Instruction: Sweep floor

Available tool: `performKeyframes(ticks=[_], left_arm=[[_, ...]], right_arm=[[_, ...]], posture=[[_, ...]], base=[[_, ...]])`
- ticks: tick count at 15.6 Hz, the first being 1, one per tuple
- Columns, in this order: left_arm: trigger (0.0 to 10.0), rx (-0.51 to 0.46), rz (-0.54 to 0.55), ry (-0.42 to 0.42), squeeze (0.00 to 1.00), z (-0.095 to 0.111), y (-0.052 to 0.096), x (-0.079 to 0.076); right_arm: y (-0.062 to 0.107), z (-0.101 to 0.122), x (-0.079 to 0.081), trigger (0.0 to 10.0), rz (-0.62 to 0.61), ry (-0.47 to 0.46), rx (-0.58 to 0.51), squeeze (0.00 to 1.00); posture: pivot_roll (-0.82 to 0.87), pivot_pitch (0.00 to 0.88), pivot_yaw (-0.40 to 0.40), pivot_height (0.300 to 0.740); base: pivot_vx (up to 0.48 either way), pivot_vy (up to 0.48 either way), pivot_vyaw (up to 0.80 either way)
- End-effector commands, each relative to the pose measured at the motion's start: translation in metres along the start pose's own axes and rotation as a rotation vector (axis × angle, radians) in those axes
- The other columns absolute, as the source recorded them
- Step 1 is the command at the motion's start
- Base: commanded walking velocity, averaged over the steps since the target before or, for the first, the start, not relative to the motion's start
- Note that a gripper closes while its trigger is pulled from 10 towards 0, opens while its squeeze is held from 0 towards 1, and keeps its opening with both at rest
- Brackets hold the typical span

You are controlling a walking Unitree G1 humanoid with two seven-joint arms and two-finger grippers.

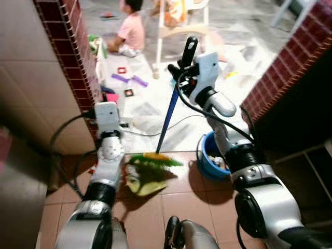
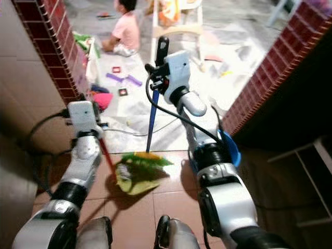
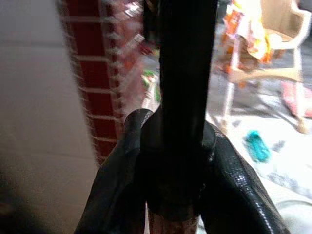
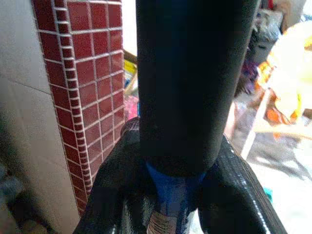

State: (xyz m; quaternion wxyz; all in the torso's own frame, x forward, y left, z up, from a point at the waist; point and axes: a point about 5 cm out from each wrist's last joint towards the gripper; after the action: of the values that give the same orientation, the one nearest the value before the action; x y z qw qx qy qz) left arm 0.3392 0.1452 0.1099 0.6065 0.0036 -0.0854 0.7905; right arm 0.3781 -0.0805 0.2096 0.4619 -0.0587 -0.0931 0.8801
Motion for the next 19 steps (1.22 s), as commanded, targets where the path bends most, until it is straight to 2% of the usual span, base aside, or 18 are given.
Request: performKeyframes(ticks=[1, 5, 10, 12, 19], left_arm=[[10.0, -0.051, 0.003, -0.034, 0.00, 0.007, 0.002, 0.001], [10.0, -0.038, 0.039, -0.043, 0.00, 0.004, 0.009, 0.006], [10.0, -0.045, 0.022, -0.059, 0.00, 0.003, 0.021, 0.010], [10.0, -0.032, 0.055, -0.079, 0.00, -0.001, 0.027, 0.016], [10.0, -0.034, 0.077, -0.104, 0.00, 0.003, 0.034, 0.018]], right_arm=[[0.004, 0.011, -0.005, 10.0, -0.001, 0.023, -0.069, 0.00], [0.013, 0.006, -0.010, 10.0, -0.063, 0.004, -0.116, 0.00], [0.017, 0.001, -0.004, 10.0, -0.051, 0.010, -0.134, 0.00], [0.017, 0.001, -0.005, 10.0, -0.046, 0.002, -0.135, 0.00], [0.017, 0.001, 0.002, 10.0, -0.040, 0.011, -0.166, 0.00]], posture=[[-0.05, 0.048, -0.068, 0.740], [-0.05, 0.051, -0.067, 0.740], [-0.05, 0.048, -0.067, 0.740], [-0.04, 0.048, -0.068, 0.740], [-0.03, 0.049, -0.070, 0.740]], base=[[0.000, 0.000, 0.00], [0.000, 0.000, 0.00], [0.000, 0.000, 0.80], [0.000, 0.000, 0.62], [0.000, 0.000, 0.57]])
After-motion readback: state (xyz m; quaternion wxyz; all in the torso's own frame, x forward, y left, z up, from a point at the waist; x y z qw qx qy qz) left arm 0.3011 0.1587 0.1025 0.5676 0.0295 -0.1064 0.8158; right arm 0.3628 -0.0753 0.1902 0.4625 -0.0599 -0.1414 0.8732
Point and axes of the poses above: a point about 5 cm out from each wrist's last joint towards the gripper, its own y axis pointing back from the gripper into the wrist, its own z axis along the axis of the wrist's last joint, x = y × z, and after that the axes turned 3 degrees about -y, right-handed
